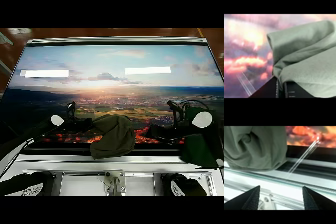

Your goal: Fold the shirts.

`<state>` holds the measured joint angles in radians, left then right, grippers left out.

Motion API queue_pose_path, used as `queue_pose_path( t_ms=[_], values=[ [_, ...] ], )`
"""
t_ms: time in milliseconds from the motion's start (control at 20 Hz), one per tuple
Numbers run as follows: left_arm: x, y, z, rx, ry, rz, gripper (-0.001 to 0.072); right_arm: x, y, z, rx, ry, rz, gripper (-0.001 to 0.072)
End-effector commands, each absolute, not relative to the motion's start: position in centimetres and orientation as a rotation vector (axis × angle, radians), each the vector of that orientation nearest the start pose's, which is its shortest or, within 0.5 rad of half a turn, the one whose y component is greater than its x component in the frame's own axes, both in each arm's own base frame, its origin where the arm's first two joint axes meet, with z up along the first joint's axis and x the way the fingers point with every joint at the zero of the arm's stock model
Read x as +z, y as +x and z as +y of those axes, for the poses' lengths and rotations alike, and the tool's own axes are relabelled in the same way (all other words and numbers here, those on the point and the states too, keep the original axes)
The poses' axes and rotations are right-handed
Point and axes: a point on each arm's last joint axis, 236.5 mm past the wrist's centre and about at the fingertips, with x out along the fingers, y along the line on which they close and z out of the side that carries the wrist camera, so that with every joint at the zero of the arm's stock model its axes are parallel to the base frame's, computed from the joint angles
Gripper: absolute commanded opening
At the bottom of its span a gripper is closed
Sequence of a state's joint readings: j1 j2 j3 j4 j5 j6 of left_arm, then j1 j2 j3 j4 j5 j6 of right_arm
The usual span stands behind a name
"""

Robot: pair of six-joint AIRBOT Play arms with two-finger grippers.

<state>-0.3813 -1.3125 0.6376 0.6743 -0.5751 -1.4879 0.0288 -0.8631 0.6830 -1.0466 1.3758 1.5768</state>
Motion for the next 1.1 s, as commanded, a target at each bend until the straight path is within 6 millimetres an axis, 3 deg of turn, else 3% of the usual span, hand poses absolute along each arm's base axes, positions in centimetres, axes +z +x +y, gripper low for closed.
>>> queue_pose_path(
  t_ms=[0, 150, 350, 500, 550, 600, 650, 700, 800, 850, 950, 1050],
  values=[
    [-9.2, 30.0, -23.4, -0.369, -0.615, 1.296, 0.0046, -2.0, 19.7, 15.4, 0.435, 0.591, 1.514, 0.0638],
    [-7.5, 29.7, -23.8, -0.413, -0.608, 1.276, 0.0046, -5.1, 20.1, 17.6, 0.442, 0.49, 1.452, 0.0638],
    [-4.4, 29.7, -24.1, -0.463, -0.612, 1.213, 0.0047, -8.0, 24.6, 19.9, 0.384, 0.437, 1.296, 0.0638],
    [-2.7, 30.0, -24.1, -0.482, -0.615, 1.163, 0.0046, -10.9, 24.1, 21.6, 0.349, 0.51, 1.371, 0.0636],
    [-2.5, 30.1, -24.1, -0.483, -0.615, 1.155, 0.0046, -11.6, 23.5, 22.3, 0.372, 0.507, 1.395, 0.0492],
    [-2.4, 30.2, -24.1, -0.483, -0.615, 1.15, 0.0046, -11.7, 23.1, 22.6, 0.394, 0.499, 1.408, 0.0134],
    [-2.3, 30.4, -23.9, -0.479, -0.618, 1.145, 0.0046, -11.6, 23.2, 22.6, 0.394, 0.508, 1.41, 0.0066],
    [-2.0, 30.8, -23.6, -0.48, -0.614, 1.132, 0.0046, -10.9, 23.5, 22.7, 0.413, 0.503, 1.401, 0.0068],
    [0.3, 32.6, -23.0, -0.515, -0.578, 1.059, 0.0046, -7.8, 25.2, 22.4, 0.494, 0.437, 1.321, 0.0068],
    [2.8, 34.0, -22.8, -0.549, -0.549, 0.993, 0.0046, -5.2, 26.5, 22.0, 0.537, 0.385, 1.251, 0.0068],
    [10.0, 36.7, -22.2, -0.619, -0.488, 0.815, 0.0046, 2.0, 29.8, 20.5, 0.572, 0.3, 1.065, 0.0068],
    [20.2, 38.7, -20.8, -0.648, -0.448, 0.57, 0.0046, 11.9, 32.7, 18.8, 0.579, 0.243, 0.808, 0.0068]
  ],
)
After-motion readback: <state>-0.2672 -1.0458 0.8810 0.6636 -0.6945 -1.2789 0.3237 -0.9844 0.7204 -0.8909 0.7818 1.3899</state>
